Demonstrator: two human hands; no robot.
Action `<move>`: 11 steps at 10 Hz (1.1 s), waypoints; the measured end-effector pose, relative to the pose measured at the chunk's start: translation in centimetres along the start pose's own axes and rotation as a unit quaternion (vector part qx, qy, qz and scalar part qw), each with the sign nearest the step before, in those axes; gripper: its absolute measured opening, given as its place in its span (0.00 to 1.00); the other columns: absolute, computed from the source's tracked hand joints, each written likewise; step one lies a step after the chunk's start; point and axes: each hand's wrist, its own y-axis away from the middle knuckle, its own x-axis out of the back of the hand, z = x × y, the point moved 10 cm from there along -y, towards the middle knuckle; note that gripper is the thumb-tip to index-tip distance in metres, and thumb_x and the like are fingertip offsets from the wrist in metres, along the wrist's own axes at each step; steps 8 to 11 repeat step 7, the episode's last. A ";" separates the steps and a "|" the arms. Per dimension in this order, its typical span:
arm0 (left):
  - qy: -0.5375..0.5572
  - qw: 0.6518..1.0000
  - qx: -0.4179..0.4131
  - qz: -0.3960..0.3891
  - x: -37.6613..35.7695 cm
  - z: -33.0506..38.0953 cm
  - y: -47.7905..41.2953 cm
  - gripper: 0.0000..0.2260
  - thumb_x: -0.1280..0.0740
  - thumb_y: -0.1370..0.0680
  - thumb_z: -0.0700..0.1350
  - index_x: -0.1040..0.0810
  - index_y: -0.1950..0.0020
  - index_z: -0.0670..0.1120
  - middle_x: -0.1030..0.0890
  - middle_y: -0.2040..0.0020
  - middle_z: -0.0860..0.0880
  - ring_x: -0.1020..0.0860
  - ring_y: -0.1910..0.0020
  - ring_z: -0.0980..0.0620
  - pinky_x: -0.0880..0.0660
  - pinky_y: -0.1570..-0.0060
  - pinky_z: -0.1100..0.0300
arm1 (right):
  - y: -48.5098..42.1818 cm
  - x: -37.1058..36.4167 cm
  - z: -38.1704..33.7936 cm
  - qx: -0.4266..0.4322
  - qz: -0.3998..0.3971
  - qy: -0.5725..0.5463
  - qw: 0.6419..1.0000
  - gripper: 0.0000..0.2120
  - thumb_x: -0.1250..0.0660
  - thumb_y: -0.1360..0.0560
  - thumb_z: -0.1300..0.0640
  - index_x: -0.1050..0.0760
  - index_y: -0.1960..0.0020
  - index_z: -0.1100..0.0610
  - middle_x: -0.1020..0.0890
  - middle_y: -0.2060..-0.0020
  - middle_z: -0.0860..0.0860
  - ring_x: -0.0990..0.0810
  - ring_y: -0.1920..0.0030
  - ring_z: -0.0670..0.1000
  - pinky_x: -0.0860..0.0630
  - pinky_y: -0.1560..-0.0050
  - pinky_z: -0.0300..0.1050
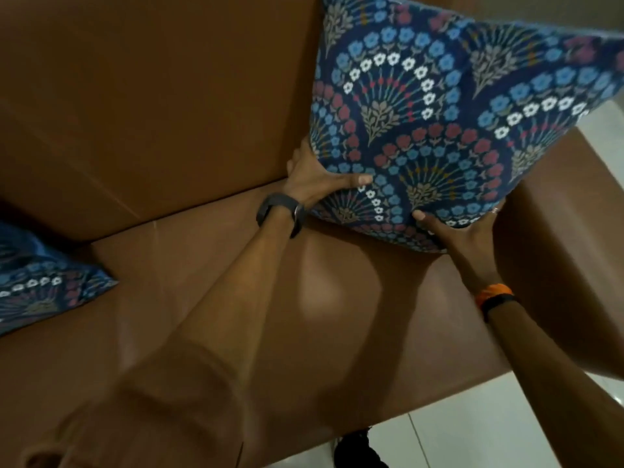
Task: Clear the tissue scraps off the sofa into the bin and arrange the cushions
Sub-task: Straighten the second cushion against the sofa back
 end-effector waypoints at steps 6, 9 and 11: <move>0.125 0.973 0.064 0.182 9.9 -10.5 9.7 0.51 0.22 0.28 0.51 0.59 0.20 0.55 0.40 0.21 0.47 0.33 0.28 0.48 0.30 0.30 0.44 | -1.5 -14.1 -7.7 0.078 -0.201 0.035 0.976 0.24 0.27 0.22 0.58 0.30 0.34 0.38 0.19 0.39 0.39 0.19 0.42 0.33 0.18 0.38 0.38; 0.063 0.968 0.105 0.221 10.8 -11.1 11.1 0.53 0.24 0.28 0.55 0.63 0.20 0.53 0.45 0.20 0.39 0.38 0.25 0.36 0.30 0.32 0.36 | 0.5 -13.3 -8.9 0.068 -0.157 0.036 0.985 0.34 0.26 0.22 0.61 0.40 0.22 0.58 0.23 0.32 0.52 0.20 0.38 0.41 0.23 0.34 0.40; 0.063 0.968 0.105 0.221 10.8 -11.1 11.1 0.53 0.24 0.28 0.55 0.63 0.20 0.53 0.45 0.20 0.39 0.38 0.25 0.36 0.30 0.32 0.36 | 0.5 -13.3 -8.9 0.068 -0.157 0.036 0.985 0.34 0.26 0.22 0.61 0.40 0.22 0.58 0.23 0.32 0.52 0.20 0.38 0.41 0.23 0.34 0.40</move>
